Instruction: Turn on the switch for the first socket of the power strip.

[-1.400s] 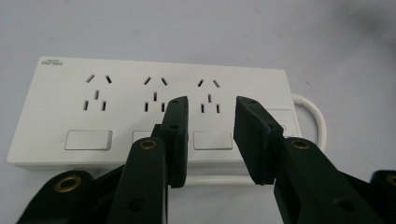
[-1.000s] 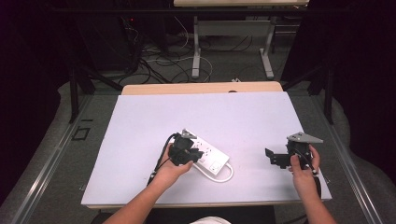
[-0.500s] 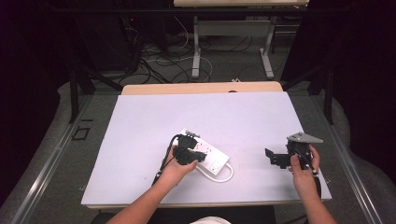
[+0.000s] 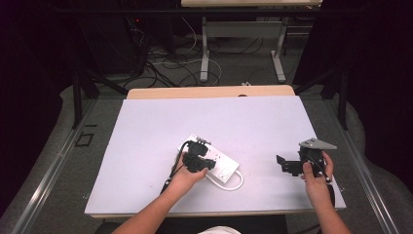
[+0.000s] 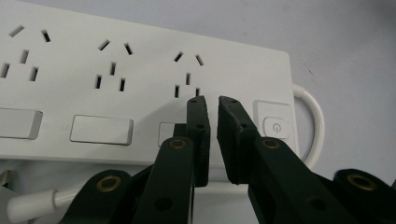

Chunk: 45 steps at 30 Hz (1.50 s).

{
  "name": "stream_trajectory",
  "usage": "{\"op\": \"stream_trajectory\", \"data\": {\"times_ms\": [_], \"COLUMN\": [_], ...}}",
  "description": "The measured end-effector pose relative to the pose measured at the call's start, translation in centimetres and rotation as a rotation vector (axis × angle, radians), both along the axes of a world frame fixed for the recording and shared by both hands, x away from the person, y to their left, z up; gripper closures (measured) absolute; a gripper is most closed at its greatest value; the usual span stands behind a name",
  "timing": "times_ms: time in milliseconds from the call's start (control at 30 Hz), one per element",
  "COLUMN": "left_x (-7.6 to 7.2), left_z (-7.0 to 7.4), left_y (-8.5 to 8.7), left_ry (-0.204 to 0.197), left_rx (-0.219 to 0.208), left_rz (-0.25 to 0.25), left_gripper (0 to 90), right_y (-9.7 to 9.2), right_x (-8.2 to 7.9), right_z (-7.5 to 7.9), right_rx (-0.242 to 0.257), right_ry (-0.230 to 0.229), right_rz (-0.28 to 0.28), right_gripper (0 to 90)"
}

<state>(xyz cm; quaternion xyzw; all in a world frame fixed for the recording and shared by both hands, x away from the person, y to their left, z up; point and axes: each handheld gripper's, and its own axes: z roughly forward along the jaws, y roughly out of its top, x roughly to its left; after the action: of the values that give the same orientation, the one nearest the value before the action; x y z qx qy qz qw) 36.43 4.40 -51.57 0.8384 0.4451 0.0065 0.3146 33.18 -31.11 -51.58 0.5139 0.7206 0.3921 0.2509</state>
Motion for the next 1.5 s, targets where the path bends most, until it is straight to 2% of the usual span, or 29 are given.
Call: {"op": "stream_trajectory", "data": {"times_ms": [67, 333, 500, 1167, 1267, 1333, 1400, 1433, 1500], "left_x": [0.07, 0.01, -0.03, -0.24, -0.37, -0.39, -0.4, -0.4, -0.45], "left_z": [-0.09, -0.19, -0.2, -0.22, -0.29, -0.31, -0.36, -0.45, -0.49], "left_y": [0.06, -0.12, 0.0, -0.17, -0.31, -0.34, -0.37, -0.42, -0.48], "left_ry": [-0.003, 0.001, -0.018, -0.039, -0.041, -0.041, -0.058, -0.044, -0.056], "left_rx": [0.008, 0.014, 0.031, 0.051, 0.044, 0.044, 0.061, 0.06, 0.06], "left_rz": [-0.013, -0.011, -0.029, -0.029, -0.015, -0.019, -0.022, -0.029, -0.029], "left_gripper": [83.4, 85.3, 85.7, 87.9, 87.9, 88.7, 89.9, 90.0, 90.0], "right_y": [-0.03, -0.01, -0.02, -0.04, -0.03, -0.02, 0.03, 0.01, 0.02], "right_x": [-0.02, 0.0, -0.01, 0.03, 0.05, 0.05, 0.06, 0.02, 0.04], "right_z": [0.02, -0.01, -0.01, -0.07, -0.08, -0.08, -0.11, -0.07, -0.1], "right_rx": [-0.001, -0.002, 0.0, 0.004, 0.005, 0.005, 0.003, 0.001, 0.004], "right_ry": [0.004, 0.004, 0.006, 0.007, 0.008, 0.008, 0.001, 0.005, 0.003], "right_rz": [-0.001, 0.0, 0.0, 0.003, 0.004, 0.004, -0.002, -0.001, -0.001], "right_gripper": [0.0, 0.0, 0.0, 0.0, 0.0, 0.0, 0.0, 0.0, 0.0]}}
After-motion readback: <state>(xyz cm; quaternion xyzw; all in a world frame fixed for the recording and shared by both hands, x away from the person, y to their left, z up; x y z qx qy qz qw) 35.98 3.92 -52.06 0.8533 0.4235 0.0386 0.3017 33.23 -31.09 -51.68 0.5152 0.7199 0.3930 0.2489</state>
